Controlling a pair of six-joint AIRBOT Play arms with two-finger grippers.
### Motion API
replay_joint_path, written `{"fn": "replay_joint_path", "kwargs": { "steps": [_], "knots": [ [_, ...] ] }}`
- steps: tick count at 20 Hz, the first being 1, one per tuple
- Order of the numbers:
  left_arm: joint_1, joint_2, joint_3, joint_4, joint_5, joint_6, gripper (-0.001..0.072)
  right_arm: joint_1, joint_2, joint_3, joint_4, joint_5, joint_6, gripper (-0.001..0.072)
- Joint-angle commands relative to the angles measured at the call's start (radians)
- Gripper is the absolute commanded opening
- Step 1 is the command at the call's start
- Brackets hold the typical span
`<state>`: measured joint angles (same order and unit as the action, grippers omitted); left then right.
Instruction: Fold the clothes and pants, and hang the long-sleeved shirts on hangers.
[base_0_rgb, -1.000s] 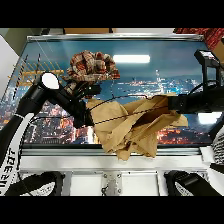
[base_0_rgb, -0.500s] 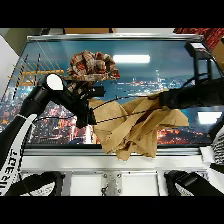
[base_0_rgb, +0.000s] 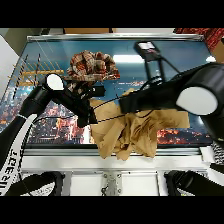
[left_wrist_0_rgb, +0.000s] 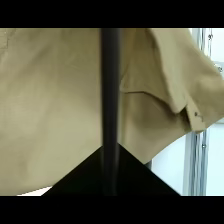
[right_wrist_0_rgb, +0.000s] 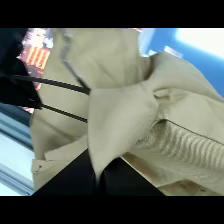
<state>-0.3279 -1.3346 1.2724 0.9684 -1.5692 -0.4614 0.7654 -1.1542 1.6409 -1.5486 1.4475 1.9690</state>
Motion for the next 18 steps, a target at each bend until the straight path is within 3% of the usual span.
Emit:
{"fn": "replay_joint_path", "kwargs": {
  "steps": [1,11,12,14,15,18],
  "knots": [
    [-0.001,0.000,0.000,-0.001,0.002,0.001,0.0014,0.072,-0.033,0.007,0.001,-0.063,0.023,0.0015],
    [-0.001,0.000,0.000,-0.001,0.000,0.001,0.0014,0.077,-0.039,0.007,0.025,-0.063,0.024,0.0028],
    [-0.001,0.000,0.000,-0.001,-0.001,0.001,0.0014,0.077,-0.039,0.007,0.037,-0.063,0.017,0.0067],
    [-0.001,0.000,0.000,-0.001,0.000,0.001,0.0014,0.074,-0.036,0.007,0.077,-0.061,-0.016,0.0572],
    [0.000,0.000,0.000,-0.001,-0.001,0.001,0.0014,0.070,-0.034,0.007,0.098,-0.058,-0.036,0.0687],
    [-0.001,0.000,0.000,-0.001,-0.001,0.001,0.0014,0.051,-0.011,0.012,0.107,-0.013,-0.040,0.0687]
  ]
}}
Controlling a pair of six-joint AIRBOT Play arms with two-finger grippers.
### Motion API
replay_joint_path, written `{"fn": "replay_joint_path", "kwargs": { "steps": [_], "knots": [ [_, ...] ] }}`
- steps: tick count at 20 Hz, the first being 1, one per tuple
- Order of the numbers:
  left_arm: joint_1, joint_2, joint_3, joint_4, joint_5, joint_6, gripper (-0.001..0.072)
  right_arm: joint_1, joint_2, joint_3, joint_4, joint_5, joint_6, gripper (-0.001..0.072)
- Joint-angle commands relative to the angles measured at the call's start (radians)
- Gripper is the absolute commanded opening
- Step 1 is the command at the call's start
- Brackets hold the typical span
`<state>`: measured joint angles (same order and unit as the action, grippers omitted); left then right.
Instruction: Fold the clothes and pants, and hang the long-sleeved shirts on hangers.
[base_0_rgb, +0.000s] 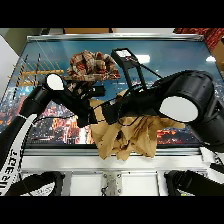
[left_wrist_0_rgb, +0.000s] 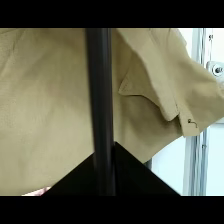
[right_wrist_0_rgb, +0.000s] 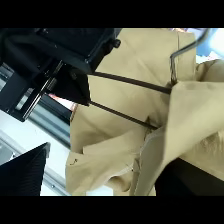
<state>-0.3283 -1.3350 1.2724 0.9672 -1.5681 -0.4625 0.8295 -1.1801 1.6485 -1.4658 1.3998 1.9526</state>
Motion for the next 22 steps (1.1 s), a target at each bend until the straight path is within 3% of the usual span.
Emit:
{"fn": "replay_joint_path", "kwargs": {
  "steps": [1,7,12,15,20,22],
  "knots": [
    [0.000,0.000,0.000,0.000,-0.002,0.002,0.0014,-0.028,0.024,0.014,0.024,0.067,-0.039,0.0687],
    [0.000,0.000,0.000,0.000,-0.002,0.002,0.0014,-0.130,0.070,0.081,0.024,0.179,-0.118,0.0687],
    [0.000,0.000,0.000,0.000,-0.002,0.002,0.0014,-0.312,0.087,0.132,0.128,0.199,-0.417,0.0687],
    [0.000,0.000,0.000,0.000,-0.002,0.002,0.0013,-0.515,0.084,0.133,0.321,0.195,-0.661,0.0687],
    [0.001,0.000,0.000,0.000,-0.002,0.002,0.0014,-0.640,0.080,0.132,0.333,0.130,-0.687,0.0687],
    [0.001,0.000,0.000,0.000,-0.002,0.002,0.0014,-0.670,0.067,0.126,0.368,0.128,-0.843,0.0687]
  ]
}}
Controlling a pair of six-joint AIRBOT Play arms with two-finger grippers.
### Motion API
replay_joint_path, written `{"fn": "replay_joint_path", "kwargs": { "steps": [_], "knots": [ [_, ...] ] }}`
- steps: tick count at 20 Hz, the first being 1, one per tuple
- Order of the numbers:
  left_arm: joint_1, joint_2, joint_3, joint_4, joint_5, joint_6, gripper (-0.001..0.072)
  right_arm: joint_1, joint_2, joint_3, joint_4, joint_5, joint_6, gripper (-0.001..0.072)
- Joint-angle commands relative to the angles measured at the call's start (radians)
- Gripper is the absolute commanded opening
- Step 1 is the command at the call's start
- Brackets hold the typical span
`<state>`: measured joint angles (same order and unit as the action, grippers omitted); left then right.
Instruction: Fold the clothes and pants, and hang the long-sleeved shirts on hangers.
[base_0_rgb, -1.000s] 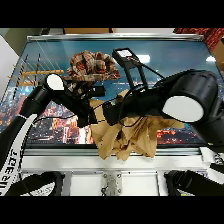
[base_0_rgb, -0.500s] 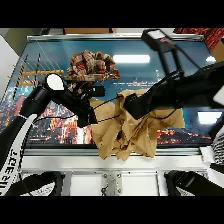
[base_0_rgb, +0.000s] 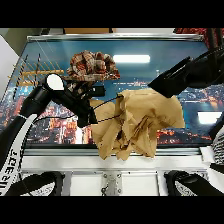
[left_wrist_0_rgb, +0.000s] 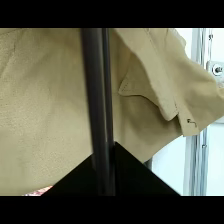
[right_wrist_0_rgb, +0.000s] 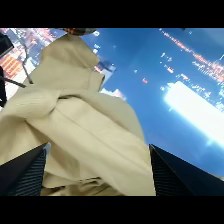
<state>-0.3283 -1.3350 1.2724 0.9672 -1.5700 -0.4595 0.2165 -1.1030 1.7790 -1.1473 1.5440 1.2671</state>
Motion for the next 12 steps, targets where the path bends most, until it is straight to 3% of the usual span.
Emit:
{"fn": "replay_joint_path", "kwargs": {
  "steps": [1,3,6,7,9,12],
  "knots": [
    [0.001,0.000,0.000,0.000,0.000,-0.001,0.0014,-0.103,-0.018,-0.017,0.115,-0.010,-0.230,0.0687],
    [0.001,0.000,0.000,0.000,0.000,-0.001,0.0014,-0.251,-0.043,-0.060,0.351,0.037,-0.376,0.0687],
    [0.001,0.000,0.000,0.000,-0.001,-0.001,0.0014,-0.512,-0.087,-0.153,0.740,0.155,-0.677,0.0687],
    [0.001,0.000,0.000,0.000,-0.001,-0.001,0.0014,-0.576,-0.104,-0.181,0.797,0.203,-0.759,0.0687],
    [0.000,0.000,0.000,0.000,-0.002,-0.001,0.0014,-0.666,-0.137,-0.239,0.760,0.259,-0.913,0.0688],
    [0.000,0.000,0.000,0.000,-0.035,-0.001,0.0014,-0.710,-0.183,-0.336,0.799,0.264,-1.073,0.0687]
  ]
}}
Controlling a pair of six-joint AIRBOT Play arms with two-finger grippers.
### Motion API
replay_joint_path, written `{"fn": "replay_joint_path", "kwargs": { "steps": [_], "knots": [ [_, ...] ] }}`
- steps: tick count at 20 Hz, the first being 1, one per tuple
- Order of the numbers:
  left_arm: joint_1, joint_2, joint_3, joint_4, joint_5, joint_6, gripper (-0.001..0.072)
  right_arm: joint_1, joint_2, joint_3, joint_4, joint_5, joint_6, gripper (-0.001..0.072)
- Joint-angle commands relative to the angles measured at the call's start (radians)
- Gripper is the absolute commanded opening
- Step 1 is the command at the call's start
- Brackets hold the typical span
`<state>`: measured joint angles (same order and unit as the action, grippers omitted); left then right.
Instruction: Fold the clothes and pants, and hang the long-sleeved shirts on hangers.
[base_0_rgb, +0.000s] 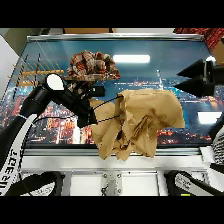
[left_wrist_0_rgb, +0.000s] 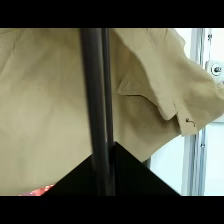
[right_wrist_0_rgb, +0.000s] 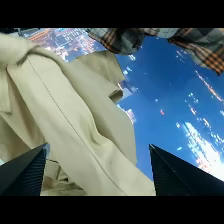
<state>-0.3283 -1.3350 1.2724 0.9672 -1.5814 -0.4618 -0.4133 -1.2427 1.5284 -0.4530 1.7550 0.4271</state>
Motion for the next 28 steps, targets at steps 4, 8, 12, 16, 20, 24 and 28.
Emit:
{"fn": "replay_joint_path", "kwargs": {
  "steps": [4,8,12,16,20,24,28],
  "knots": [
    [0.000,0.000,0.000,0.000,-0.037,0.002,0.0013,-0.045,-0.127,-0.146,0.162,0.086,-0.313,0.0687],
    [0.000,0.000,0.000,0.000,-0.031,0.001,0.0014,0.005,-0.164,-0.206,0.161,0.086,-0.379,0.0687],
    [0.000,0.000,0.000,0.000,-0.031,0.001,0.0014,0.040,-0.173,-0.286,0.158,0.085,-0.421,0.0687],
    [0.000,0.000,0.000,0.000,-0.030,0.001,0.0014,0.061,-0.176,-0.348,0.147,0.086,-0.431,0.0687],
    [0.000,0.000,0.000,0.000,-0.030,0.001,0.0014,0.111,-0.177,-0.356,0.147,0.084,-0.431,0.0687],
    [0.000,0.000,0.000,0.000,-0.031,0.001,0.0014,0.159,-0.188,-0.356,0.146,0.081,-0.422,0.0687],
    [0.000,0.000,0.000,0.000,-0.030,0.001,0.0014,0.192,-0.191,-0.356,0.146,0.074,-0.420,0.0687]
  ]
}}
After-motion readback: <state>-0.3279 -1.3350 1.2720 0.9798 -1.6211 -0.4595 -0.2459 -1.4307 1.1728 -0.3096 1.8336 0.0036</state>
